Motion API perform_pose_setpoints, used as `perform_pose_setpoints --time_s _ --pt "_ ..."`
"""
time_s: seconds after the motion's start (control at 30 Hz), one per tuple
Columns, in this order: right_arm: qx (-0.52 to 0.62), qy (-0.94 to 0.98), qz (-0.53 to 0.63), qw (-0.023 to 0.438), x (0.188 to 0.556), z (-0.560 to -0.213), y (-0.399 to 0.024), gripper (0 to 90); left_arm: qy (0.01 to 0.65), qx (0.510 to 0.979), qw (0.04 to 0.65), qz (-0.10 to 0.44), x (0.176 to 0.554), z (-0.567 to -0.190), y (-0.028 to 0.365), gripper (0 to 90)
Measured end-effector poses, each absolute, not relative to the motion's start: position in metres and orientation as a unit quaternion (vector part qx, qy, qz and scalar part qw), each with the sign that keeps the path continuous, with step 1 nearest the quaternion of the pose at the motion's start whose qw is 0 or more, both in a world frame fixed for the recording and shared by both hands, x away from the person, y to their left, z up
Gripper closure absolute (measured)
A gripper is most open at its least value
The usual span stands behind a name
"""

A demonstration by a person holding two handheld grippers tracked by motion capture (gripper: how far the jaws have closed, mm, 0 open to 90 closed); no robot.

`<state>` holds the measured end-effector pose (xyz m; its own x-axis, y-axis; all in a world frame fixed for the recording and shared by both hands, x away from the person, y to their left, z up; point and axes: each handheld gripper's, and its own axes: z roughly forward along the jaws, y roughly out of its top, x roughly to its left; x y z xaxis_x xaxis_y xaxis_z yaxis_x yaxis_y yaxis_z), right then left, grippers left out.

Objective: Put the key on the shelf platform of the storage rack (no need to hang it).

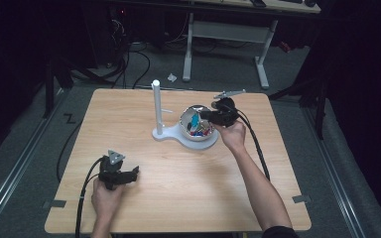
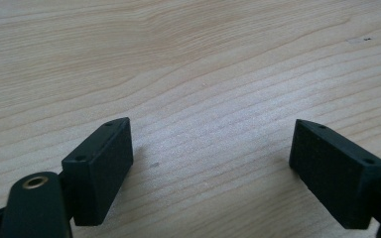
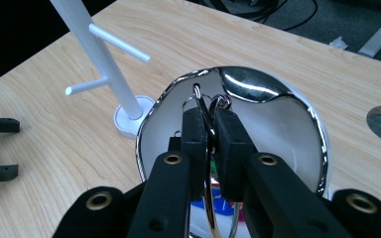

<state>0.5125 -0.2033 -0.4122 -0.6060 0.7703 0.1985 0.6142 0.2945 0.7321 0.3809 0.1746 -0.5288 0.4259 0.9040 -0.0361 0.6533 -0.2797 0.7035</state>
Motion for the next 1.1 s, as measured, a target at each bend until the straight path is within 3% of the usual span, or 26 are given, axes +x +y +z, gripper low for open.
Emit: perform_pose_setpoints --time_s 0.53,0.57,0.77,1.1 --pt "0.449 0.793 0.404 0.08 0.517 -0.434 -0.204 83.6 0.501 0.777 0.33 0.19 0.381 -0.529 0.175 17.6" --pt "0.449 0.792 0.405 0.079 0.517 -0.433 -0.205 77.2 0.501 0.777 0.33 0.19 0.381 -0.529 0.175 17.6" --pt "0.459 0.783 0.412 0.082 0.515 -0.43 -0.209 63.6 0.501 0.777 0.33 0.19 0.381 -0.529 0.175 17.6" --pt "0.458 0.765 0.443 0.094 0.502 -0.418 -0.225 56.3 0.501 0.777 0.331 0.19 0.381 -0.529 0.174 17.6"
